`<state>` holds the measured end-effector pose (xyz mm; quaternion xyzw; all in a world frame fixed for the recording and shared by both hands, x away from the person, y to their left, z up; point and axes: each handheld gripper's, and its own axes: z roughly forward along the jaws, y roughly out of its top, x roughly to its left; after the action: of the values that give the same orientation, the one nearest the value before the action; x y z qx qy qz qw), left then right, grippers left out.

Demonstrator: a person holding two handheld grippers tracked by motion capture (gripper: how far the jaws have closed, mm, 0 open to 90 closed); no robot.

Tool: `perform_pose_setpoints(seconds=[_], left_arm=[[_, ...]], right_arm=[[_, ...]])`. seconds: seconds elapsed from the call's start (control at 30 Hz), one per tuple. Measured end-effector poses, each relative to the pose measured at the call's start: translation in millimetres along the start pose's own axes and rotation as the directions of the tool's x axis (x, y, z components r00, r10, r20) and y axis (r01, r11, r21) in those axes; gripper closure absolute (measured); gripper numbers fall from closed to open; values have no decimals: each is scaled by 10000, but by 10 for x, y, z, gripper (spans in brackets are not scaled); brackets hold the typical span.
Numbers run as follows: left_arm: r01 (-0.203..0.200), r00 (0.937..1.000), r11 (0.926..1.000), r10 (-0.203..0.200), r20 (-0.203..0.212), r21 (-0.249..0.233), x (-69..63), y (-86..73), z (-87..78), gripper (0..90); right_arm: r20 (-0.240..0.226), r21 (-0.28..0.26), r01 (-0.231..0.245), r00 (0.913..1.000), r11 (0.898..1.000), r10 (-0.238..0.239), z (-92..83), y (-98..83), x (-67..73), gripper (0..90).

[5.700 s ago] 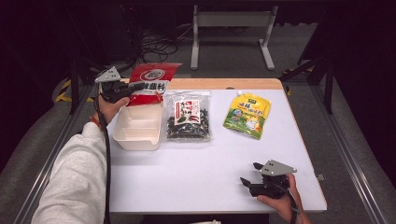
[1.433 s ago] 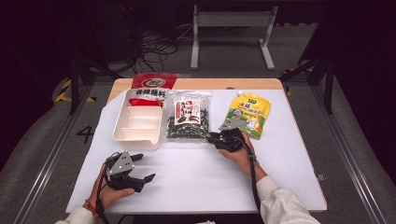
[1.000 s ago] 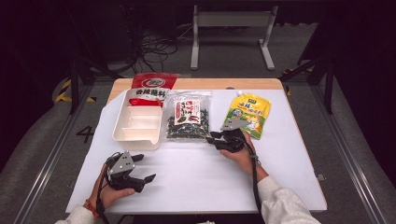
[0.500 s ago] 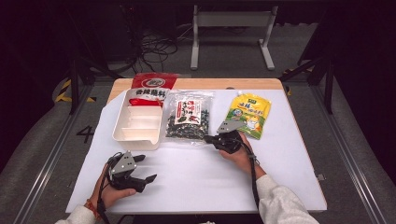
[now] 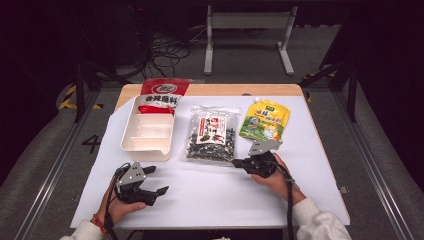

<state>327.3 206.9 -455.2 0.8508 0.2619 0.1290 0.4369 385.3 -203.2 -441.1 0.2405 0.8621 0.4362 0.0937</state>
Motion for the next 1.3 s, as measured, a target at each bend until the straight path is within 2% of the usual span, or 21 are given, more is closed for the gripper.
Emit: perform_pose_setpoints(seconds=[0.17,0.2,0.3,0.47,0.6,0.7,0.77,0.8,0.83,0.87,0.9,0.93,1.0,1.03,1.13,1.2,1.23,1.27,1.3], left_arm=[[178,9991,9998,-177,387,-38,-23,32,25,177],[189,9987,9998,-187,484,-51,-34,45,38,177],[324,9966,9995,-319,762,-49,-59,86,75,168],[472,9924,9988,-453,1148,-135,-108,199,181,155],[554,9896,9984,-541,1332,-59,-131,315,337,154],[519,9876,9986,-533,1479,135,-139,401,508,151],[469,9875,9985,-506,1494,281,-165,452,613,147],[386,9880,9987,-431,1480,334,-177,470,650,146],[386,9880,9987,-431,1480,334,-177,470,650,146],[290,9880,9988,-346,1506,395,-186,488,683,146],[292,9882,9987,-351,1489,414,-191,498,712,146],[346,9871,9985,-409,1549,432,-187,504,735,144],[331,9873,9980,-409,1536,531,-173,509,765,140],[380,9871,9979,-457,1535,530,-168,510,776,139],[459,9866,9974,-540,1537,560,-142,509,805,132],[560,9855,9970,-638,1570,536,-121,506,815,128],[580,9857,9966,-664,1548,581,-112,506,819,127],[718,9847,9957,-800,1547,583,-117,504,826,126],[666,9856,9959,-752,1515,610,-108,504,831,125]], right_arm=[[-87,367,22,10000,9993,-19,-302,-216,157,900],[-87,367,22,10000,9993,-19,-302,-216,157,900],[-10,578,-44,10000,9983,45,-514,-397,242,900],[111,884,-151,9998,9960,142,-595,-451,264,900],[204,1145,-379,9992,9927,358,-566,-408,257,890],[612,784,-664,9962,9947,617,-560,-311,246,822],[1044,253,-1063,9892,9940,1031,-502,-183,213,790],[1213,142,-1087,9869,9940,1062,-456,-134,207,729],[1213,142,-1087,9869,9940,1062,-456,-134,207,729],[1445,81,-1153,9830,9933,1130,-398,-89,200,660],[1765,49,-1339,9756,9910,1310,-319,-44,176,639],[1805,5,-1475,9728,9891,1450,-244,-19,140,608],[1934,84,-1697,9672,9855,1649,-128,-5,69,461],[2091,166,-2040,9580,9788,1961,-61,-12,15,412],[1887,38,-2730,9449,9620,2674,-17,-32,-106,303],[1489,123,-3209,9371,9470,3156,-5,-54,-174,292],[1256,131,-3508,9296,9364,3465,6,-76,-209,284],[1004,134,-3919,9159,9199,3887,14,-103,-247,284],[762,126,-4160,9071,9093,4140,20,-123,-272,294]])
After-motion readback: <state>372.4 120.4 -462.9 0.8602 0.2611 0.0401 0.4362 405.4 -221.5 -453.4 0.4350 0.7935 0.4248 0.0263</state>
